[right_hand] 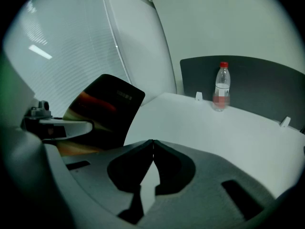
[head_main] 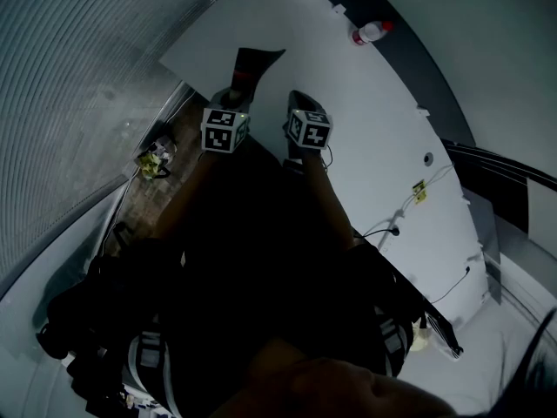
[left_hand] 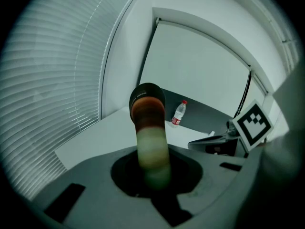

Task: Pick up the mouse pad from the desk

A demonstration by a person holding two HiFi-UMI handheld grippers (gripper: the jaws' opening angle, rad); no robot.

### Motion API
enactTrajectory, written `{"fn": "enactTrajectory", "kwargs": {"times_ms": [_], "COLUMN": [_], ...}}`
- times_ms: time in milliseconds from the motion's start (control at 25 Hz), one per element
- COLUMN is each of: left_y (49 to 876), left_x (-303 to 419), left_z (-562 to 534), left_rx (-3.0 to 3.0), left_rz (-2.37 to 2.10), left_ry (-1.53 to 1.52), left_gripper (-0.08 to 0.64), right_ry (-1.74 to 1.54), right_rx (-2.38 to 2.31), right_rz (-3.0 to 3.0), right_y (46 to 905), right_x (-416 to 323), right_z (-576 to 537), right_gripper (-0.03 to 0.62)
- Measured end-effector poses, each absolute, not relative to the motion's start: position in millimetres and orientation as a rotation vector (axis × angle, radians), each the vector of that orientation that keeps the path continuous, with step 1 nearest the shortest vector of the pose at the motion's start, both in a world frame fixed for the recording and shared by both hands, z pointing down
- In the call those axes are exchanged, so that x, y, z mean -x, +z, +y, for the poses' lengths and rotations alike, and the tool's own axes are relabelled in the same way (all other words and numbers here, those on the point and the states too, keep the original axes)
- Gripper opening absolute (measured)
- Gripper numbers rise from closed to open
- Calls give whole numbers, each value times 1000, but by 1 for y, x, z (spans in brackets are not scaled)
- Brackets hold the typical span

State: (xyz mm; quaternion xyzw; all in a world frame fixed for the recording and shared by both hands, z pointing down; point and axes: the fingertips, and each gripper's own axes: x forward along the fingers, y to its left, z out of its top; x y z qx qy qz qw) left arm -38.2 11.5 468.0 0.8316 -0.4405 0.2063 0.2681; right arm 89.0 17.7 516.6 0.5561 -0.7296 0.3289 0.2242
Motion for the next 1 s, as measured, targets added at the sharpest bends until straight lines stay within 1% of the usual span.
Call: {"fn": "enactTrajectory", "kwargs": {"times_ms": [360, 640, 1000], "left_y": [428, 387, 356], "left_x": [48, 54, 55], "left_z": [4, 4, 12], "left_rx": [-2326, -2371, -2411], "left_rz": [-1256, -1310, -1359], "left_ry": [465, 356, 254], "left_gripper": [28, 28, 28], "right_ry": [837, 749, 647], "right_rx": [-1623, -1699, -1755], "right_rz": [-2070, -2160, -2244], "right_y": [475, 425, 379], "right_x": [-91, -91, -87], "right_z": [11, 15, 26], "right_gripper": [3, 3, 3]}}
